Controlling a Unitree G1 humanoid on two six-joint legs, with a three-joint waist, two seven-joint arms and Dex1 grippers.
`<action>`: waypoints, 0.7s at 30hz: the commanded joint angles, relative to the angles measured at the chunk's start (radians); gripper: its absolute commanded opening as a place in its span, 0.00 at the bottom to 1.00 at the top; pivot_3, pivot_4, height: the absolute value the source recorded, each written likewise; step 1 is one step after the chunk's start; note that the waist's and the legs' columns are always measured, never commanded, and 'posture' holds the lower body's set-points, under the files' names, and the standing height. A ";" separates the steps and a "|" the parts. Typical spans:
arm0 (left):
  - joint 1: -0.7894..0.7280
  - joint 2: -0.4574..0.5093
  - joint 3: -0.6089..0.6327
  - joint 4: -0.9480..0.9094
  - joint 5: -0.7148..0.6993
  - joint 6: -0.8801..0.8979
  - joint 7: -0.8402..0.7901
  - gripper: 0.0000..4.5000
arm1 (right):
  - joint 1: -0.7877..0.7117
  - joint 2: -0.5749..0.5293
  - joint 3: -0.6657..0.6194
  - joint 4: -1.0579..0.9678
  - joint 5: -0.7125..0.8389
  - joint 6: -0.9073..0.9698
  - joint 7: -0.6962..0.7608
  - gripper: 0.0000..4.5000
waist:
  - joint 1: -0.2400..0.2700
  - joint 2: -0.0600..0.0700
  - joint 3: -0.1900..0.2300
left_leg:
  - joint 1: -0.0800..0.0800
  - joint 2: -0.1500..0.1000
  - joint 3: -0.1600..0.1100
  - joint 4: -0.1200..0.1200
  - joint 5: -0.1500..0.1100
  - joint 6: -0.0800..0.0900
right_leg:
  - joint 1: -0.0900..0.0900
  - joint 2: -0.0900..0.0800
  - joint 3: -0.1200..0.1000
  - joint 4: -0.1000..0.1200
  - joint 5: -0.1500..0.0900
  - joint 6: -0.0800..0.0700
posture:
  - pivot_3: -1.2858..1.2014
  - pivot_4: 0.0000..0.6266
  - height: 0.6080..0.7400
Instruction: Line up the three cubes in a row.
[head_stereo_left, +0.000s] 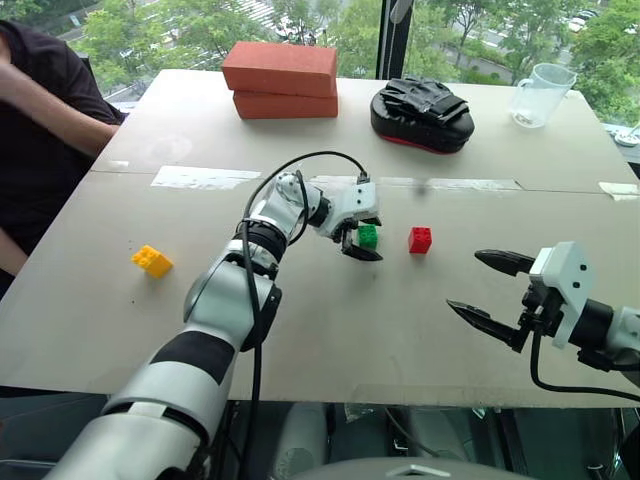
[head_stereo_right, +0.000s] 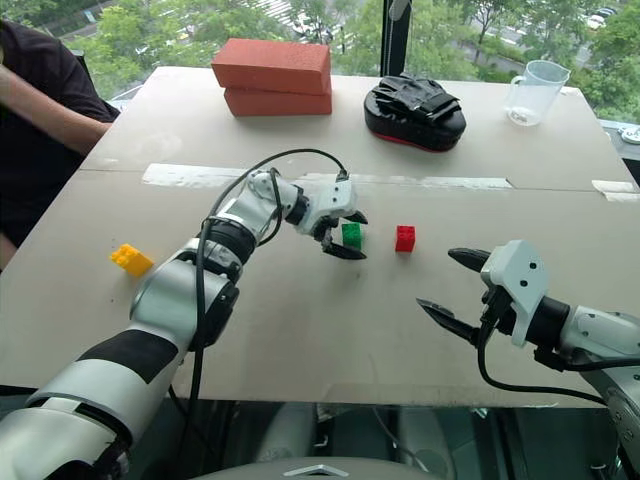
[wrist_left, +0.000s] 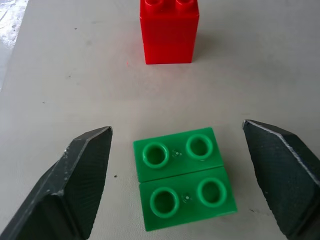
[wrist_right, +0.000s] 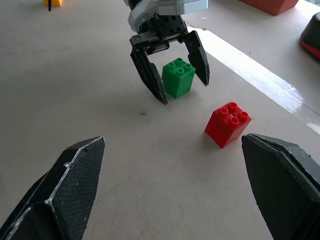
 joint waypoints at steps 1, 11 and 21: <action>-0.030 0.032 0.054 -0.070 -0.050 0.013 -0.031 0.89 | -0.003 -0.004 -0.032 -0.023 0.007 -0.024 -0.002 1.00 | 0.000 0.000 0.000 | 0.000 0.000 0.000 0.000 0.000 0.000 | 0.000 0.000 0.000 0.000 0.000 0.000 | 0.52 0.24 0.98; 0.177 0.330 0.335 -0.734 -0.356 0.655 -0.026 0.89 | -0.095 0.019 0.038 0.000 0.047 -0.058 0.026 1.00 | -0.023 0.001 -0.001 | 0.002 0.005 0.000 0.000 0.002 -0.004 | 0.000 0.001 0.001 0.002 0.000 0.000 | 0.52 0.24 0.98; 0.878 0.628 0.865 -1.308 -0.382 1.196 0.437 0.89 | -0.283 0.061 0.207 0.161 0.047 -0.140 0.165 1.00 | -0.025 -0.001 -0.001 | 0.006 0.005 -0.004 0.000 0.002 -0.004 | 0.000 -0.001 0.005 0.007 0.000 0.000 | 0.52 0.24 0.98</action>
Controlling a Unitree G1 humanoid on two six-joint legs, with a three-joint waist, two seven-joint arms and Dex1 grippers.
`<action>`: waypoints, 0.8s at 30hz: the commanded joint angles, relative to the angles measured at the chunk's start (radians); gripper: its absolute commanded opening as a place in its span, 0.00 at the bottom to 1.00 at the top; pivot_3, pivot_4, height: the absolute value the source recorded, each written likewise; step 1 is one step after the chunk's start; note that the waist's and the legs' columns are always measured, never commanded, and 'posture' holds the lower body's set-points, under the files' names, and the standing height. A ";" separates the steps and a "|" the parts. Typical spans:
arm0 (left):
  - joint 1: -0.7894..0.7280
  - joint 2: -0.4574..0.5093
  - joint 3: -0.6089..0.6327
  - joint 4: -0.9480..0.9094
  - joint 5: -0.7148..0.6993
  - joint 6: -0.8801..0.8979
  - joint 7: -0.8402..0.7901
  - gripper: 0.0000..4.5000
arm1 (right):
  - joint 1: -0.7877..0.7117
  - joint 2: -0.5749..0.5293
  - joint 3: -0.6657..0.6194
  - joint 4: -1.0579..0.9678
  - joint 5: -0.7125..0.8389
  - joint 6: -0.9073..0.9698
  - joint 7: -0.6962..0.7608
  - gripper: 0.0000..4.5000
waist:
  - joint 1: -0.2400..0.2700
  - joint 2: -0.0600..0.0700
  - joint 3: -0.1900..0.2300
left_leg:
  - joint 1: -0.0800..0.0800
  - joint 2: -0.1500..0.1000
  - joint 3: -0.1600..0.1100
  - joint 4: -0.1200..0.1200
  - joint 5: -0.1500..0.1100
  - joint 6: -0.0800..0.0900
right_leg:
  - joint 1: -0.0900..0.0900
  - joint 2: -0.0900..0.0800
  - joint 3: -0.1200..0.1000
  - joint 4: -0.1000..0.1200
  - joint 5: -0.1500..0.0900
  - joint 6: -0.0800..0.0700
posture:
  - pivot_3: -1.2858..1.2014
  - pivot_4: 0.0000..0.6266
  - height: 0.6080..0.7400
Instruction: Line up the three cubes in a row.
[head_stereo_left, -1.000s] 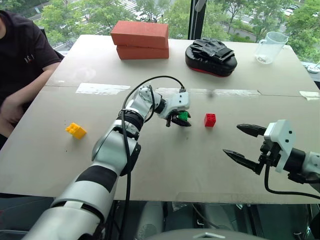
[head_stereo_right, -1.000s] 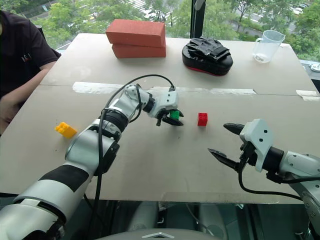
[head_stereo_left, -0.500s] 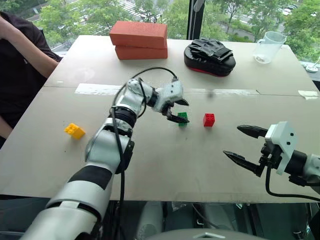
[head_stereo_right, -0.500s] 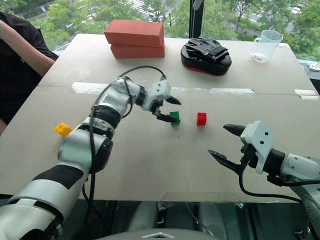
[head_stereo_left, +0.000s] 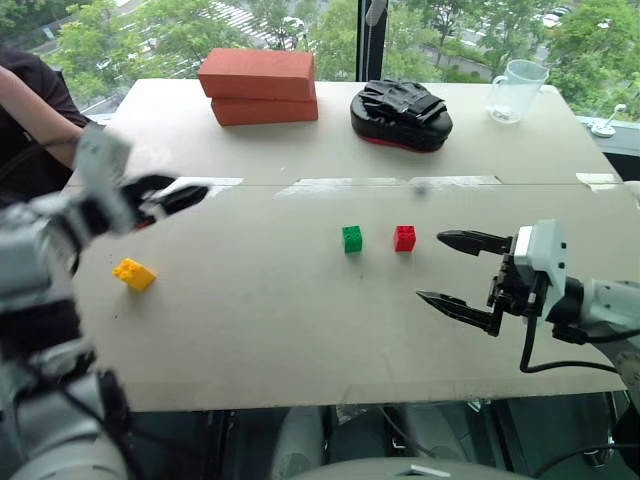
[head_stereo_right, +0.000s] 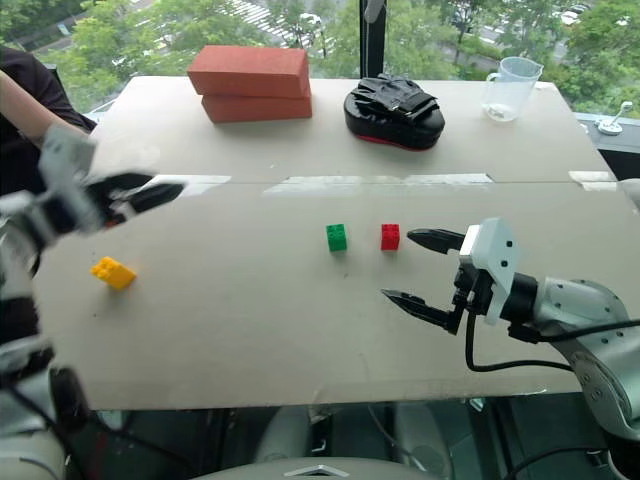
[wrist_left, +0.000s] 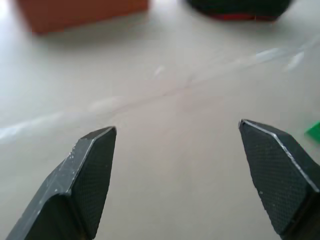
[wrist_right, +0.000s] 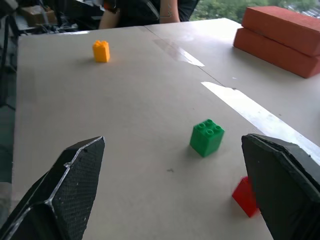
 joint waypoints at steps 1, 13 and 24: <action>0.126 0.054 0.085 -0.124 -0.019 0.028 0.046 0.89 | -0.042 0.006 0.034 0.044 -0.014 -0.051 0.053 1.00 | 0.026 -0.003 -0.001 | -0.001 0.000 -0.001 0.001 0.000 0.000 | 0.000 0.000 -0.001 0.000 0.000 0.000 | 0.52 0.24 0.98; 0.154 0.211 -0.109 0.232 -0.010 -0.278 -0.072 0.89 | -0.073 0.009 0.071 0.058 -0.010 -0.058 0.080 1.00 | 0.043 -0.006 -0.003 | 0.001 -0.003 -0.005 0.002 0.000 0.000 | 0.001 -0.003 -0.006 0.004 0.000 -0.001 | 0.52 0.24 0.98; -0.041 0.248 -0.360 0.560 0.076 -0.532 -0.202 0.31 | -0.057 -0.025 0.036 0.016 0.000 -0.035 0.049 1.00 | 0.036 -0.006 -0.003 | -0.002 -0.003 -0.002 0.002 0.000 0.001 | -0.002 -0.001 -0.003 0.004 0.000 -0.001 | 0.52 0.24 0.98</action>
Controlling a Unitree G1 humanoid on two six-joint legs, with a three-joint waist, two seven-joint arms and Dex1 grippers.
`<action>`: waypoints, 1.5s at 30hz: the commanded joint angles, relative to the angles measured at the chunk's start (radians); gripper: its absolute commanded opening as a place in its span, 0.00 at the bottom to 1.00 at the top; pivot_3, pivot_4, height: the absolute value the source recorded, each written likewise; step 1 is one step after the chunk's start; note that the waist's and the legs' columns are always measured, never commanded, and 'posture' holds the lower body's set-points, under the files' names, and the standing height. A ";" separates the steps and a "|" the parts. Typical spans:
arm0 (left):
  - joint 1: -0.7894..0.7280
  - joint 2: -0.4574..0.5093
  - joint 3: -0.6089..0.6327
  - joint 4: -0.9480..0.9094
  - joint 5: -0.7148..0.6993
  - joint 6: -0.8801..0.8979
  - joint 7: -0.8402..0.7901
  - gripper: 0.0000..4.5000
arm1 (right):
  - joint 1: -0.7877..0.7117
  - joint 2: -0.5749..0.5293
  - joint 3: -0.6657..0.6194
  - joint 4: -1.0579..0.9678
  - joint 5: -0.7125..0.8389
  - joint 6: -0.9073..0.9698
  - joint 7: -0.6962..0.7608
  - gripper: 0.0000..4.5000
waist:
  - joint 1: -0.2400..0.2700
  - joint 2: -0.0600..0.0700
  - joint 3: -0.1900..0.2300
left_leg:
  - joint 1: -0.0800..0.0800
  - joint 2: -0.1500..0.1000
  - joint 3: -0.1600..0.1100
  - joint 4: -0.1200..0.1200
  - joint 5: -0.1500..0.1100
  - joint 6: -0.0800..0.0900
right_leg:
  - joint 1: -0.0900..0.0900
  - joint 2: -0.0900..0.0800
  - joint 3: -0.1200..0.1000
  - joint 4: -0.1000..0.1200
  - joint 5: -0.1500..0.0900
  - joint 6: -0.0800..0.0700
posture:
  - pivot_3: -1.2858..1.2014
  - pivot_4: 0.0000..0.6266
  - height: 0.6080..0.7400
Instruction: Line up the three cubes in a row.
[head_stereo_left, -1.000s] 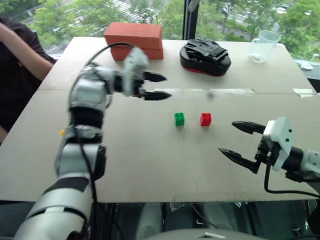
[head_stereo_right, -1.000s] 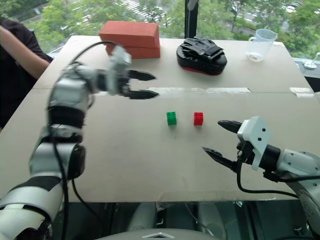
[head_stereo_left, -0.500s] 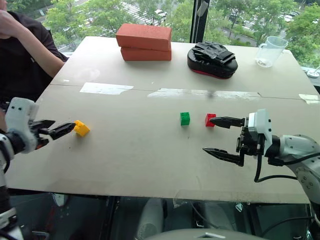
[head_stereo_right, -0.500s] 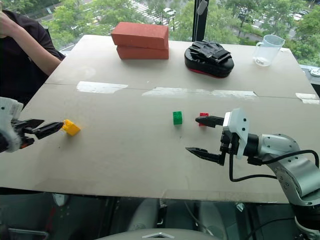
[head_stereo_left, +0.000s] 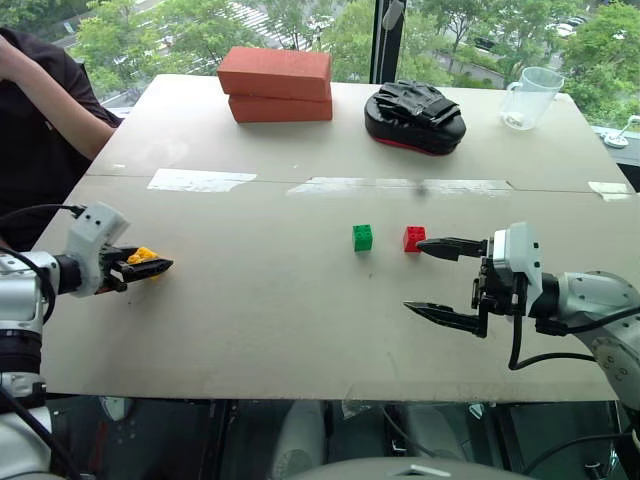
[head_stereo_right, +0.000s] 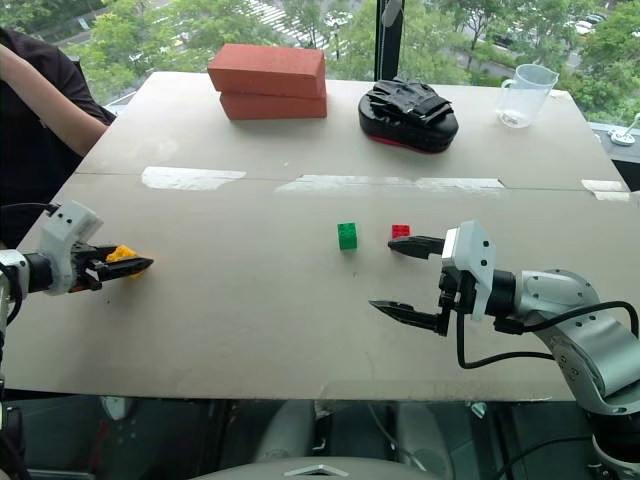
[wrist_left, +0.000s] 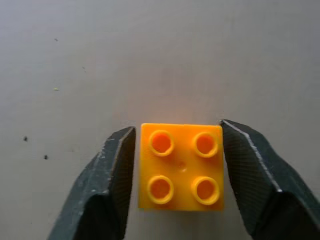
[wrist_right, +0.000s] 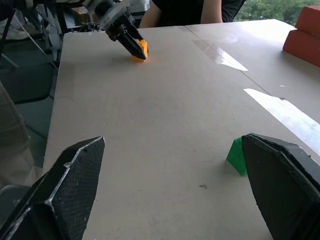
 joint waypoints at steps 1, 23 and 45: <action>-0.042 0.043 -0.017 0.028 0.011 -0.064 -0.035 0.30 | 0.003 -0.019 -0.051 -0.043 0.017 0.004 -0.014 1.00 | 0.003 0.000 0.000 | 0.000 0.000 0.000 0.000 0.000 0.000 | 0.000 0.000 0.000 0.000 0.000 0.000 | 0.52 0.24 0.98; -0.681 -0.445 -0.480 0.398 0.187 -0.605 -0.373 0.30 | 0.173 -0.048 -0.185 -0.133 0.011 0.026 -0.111 1.00 | -0.019 0.001 -0.001 | -0.001 -0.007 -0.005 0.000 0.000 0.001 | 0.001 0.002 0.000 -0.002 0.000 0.001 | 0.52 0.24 0.98; -0.729 -0.512 -0.481 0.596 0.304 -0.731 -0.325 0.30 | 0.238 -0.053 -0.219 -0.195 0.030 0.052 -0.176 1.00 | -0.016 0.001 0.000 | -0.002 -0.008 -0.007 0.001 0.000 0.001 | 0.002 0.001 -0.001 -0.002 0.000 0.001 | 0.52 0.24 0.98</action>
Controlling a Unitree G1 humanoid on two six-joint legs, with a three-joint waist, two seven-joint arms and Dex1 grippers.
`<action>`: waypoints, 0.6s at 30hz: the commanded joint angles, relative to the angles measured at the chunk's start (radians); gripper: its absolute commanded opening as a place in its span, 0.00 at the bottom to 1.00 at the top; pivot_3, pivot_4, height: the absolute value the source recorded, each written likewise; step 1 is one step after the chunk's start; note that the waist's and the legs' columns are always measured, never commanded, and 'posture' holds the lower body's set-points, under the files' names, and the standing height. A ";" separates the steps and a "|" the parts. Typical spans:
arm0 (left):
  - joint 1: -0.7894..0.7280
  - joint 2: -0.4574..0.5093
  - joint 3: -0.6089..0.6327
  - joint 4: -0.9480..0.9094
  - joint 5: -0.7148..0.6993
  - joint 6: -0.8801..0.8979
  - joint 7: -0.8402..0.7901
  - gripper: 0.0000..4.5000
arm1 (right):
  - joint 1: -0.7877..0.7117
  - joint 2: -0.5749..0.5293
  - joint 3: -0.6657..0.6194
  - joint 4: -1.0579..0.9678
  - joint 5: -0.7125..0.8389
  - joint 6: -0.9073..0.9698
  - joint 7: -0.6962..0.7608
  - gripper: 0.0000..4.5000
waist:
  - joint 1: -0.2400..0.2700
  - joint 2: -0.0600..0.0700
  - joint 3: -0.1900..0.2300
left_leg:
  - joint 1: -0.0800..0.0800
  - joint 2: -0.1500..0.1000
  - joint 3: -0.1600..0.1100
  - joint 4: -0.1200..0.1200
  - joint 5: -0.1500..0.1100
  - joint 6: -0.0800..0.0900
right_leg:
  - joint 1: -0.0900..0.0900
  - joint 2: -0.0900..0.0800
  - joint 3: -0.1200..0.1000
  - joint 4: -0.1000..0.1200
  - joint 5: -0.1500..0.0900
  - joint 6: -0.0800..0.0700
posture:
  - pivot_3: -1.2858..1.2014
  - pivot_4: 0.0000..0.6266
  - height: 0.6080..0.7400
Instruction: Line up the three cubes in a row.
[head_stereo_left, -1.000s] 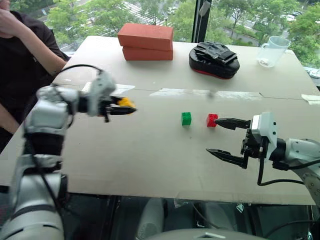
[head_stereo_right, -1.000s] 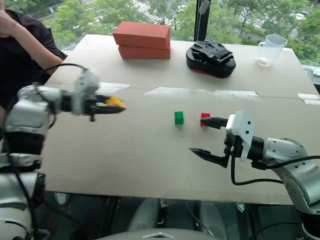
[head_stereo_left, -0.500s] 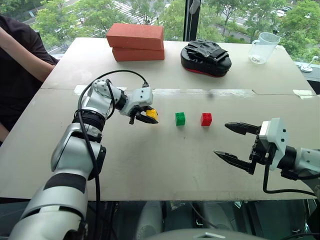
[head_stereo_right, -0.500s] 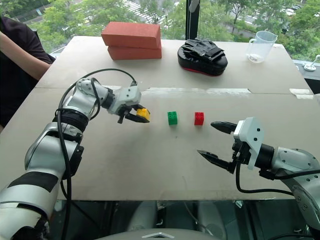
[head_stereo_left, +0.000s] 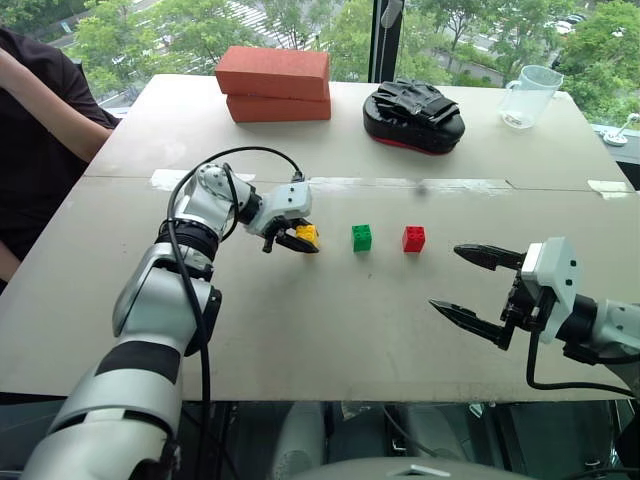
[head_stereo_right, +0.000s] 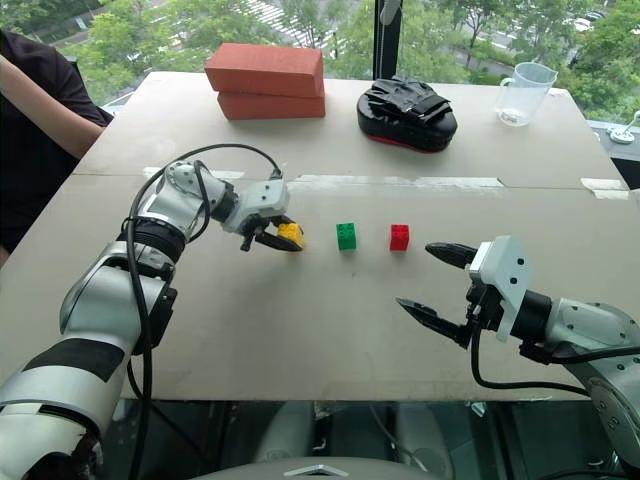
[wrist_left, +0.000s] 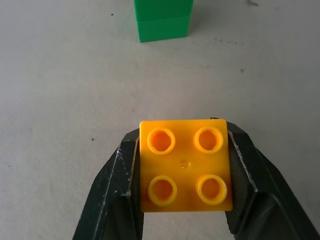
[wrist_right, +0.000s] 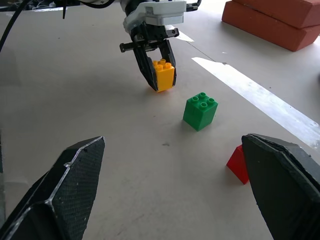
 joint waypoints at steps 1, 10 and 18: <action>-0.017 0.000 0.012 0.008 0.021 -0.031 0.024 0.30 | 0.009 -0.013 -0.036 -0.042 0.014 -0.001 -0.005 1.00 | 0.000 0.000 0.000 | 0.000 0.000 0.000 0.000 0.000 0.000 | 0.000 0.000 0.000 0.000 0.000 0.000 | 0.52 0.24 0.98; -0.019 0.008 0.048 -0.009 0.001 -0.049 0.005 0.99 | 0.034 -0.027 -0.054 -0.050 0.023 0.003 0.000 1.00 | 0.000 0.000 0.000 | 0.000 0.000 0.000 0.000 0.000 0.000 | 0.000 0.000 0.000 0.000 0.000 0.000 | 0.52 0.24 0.98; 0.176 0.148 0.207 -0.390 -0.195 0.190 -0.094 0.99 | 0.063 -0.044 -0.089 0.000 0.006 -0.023 0.043 1.00 | -0.013 0.001 0.000 | 0.001 0.003 0.000 0.000 0.000 0.000 | 0.000 0.000 0.001 0.001 0.000 0.000 | 0.52 0.24 0.98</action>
